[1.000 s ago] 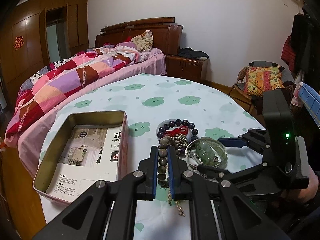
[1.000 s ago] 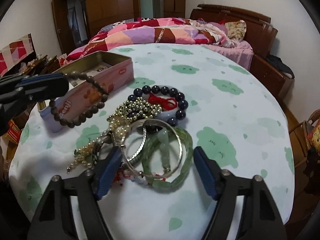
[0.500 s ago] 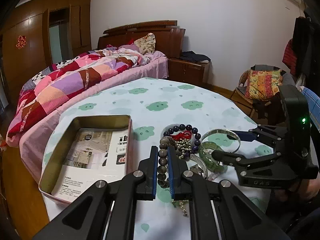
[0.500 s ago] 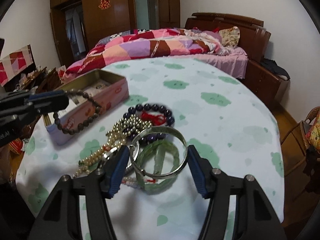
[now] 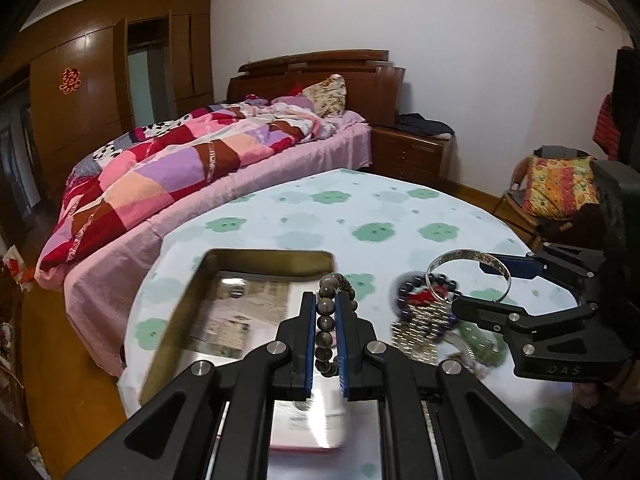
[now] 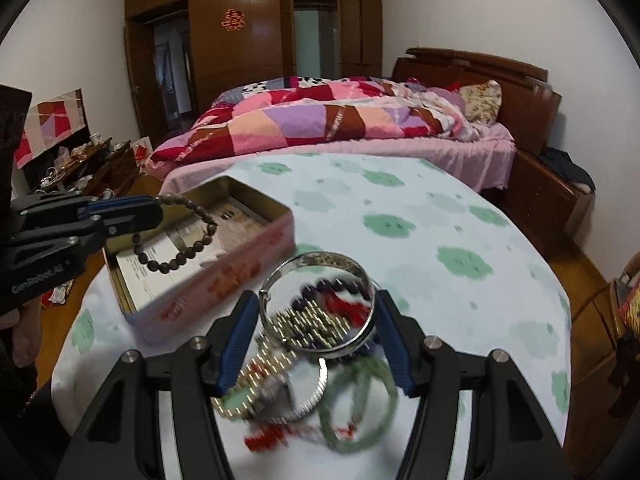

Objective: Organize jewelry
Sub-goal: 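Carry both pieces over the tin box and open both tools to drop them inside, then move both open tools back from the tin to the jewelry pile, then grasp the silver watch by its band with the left tool, then grasp the green jade bangle with the right tool while the left tool holds the watch, then lift and carry the watch and jade bangle over the tin box with both tools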

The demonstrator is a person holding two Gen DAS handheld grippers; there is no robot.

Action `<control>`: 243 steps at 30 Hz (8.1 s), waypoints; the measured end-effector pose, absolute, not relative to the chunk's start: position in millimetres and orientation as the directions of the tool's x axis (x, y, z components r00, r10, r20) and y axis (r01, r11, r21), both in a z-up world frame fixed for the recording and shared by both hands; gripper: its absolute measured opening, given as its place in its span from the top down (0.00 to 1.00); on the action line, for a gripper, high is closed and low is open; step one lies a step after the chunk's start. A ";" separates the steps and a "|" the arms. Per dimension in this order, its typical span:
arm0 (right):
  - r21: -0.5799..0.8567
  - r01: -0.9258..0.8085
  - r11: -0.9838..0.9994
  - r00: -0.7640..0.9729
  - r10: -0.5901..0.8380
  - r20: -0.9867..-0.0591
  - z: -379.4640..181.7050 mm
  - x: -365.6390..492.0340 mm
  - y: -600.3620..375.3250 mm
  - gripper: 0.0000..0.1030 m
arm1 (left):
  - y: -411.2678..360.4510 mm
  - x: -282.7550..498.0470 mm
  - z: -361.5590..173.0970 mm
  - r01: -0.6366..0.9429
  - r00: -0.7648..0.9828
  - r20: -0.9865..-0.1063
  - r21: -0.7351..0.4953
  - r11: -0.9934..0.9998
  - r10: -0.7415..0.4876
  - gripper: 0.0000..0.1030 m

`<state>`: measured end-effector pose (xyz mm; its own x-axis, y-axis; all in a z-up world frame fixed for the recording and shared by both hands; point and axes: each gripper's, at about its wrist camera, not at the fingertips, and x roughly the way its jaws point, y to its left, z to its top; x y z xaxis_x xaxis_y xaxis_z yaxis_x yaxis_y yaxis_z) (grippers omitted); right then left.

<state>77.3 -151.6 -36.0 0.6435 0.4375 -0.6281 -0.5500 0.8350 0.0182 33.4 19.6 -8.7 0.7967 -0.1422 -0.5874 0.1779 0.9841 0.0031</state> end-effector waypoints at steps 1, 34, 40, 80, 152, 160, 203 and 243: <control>0.019 -0.558 0.829 0.640 0.444 -0.627 -34.9 81.7 -144.8 0.40 | 23.2 36.6 -8.6 0.172 0.797 -0.588 0.003 0.985 -0.137 0.92; -0.044 -0.639 0.768 0.572 0.436 -0.695 -56.7 137.8 -38.2 0.40 | 79.4 121.9 -40.7 0.083 0.722 -0.692 0.066 0.994 -0.015 0.92; -0.061 -0.636 0.769 0.574 0.419 -0.704 -56.5 140.0 -34.9 0.39 | 81.7 125.7 -43.0 0.075 0.716 -0.698 0.067 0.995 -0.007 0.92; 0.094 -0.366 0.926 0.639 0.324 -0.697 -61.0 81.3 -214.5 0.21 | -29.7 23.2 -34.7 0.175 0.758 -0.643 0.045 0.984 -0.105 0.28; 0.050 -0.450 0.891 0.608 0.347 -0.714 -85.4 48.6 -205.8 0.83 | -54.1 13.4 -47.5 0.295 0.721 -0.648 -0.037 0.955 -0.247 0.92; 0.059 -0.439 0.896 0.652 0.364 -0.666 -68.3 43.0 -212.2 0.89 | -50.5 7.1 -35.7 0.294 0.748 -0.616 -0.029 0.955 -0.249 0.92; -0.036 -0.502 0.864 0.672 0.363 -0.645 -55.1 34.7 -191.1 0.91 | -19.4 6.0 -1.3 0.245 0.804 -0.546 -0.055 0.968 -0.235 0.92; -0.113 -0.690 0.715 0.645 0.537 -0.544 -1.7 73.6 -57.6 0.91 | 77.3 55.9 -7.9 0.060 0.825 -0.558 -0.081 0.995 -0.095 0.92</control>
<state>73.6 -57.6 -1.7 0.6450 0.5365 -0.5442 -0.6899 0.7151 -0.1127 55.9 77.3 -7.9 0.8247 -0.0946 -0.5576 0.0595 0.9949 -0.0808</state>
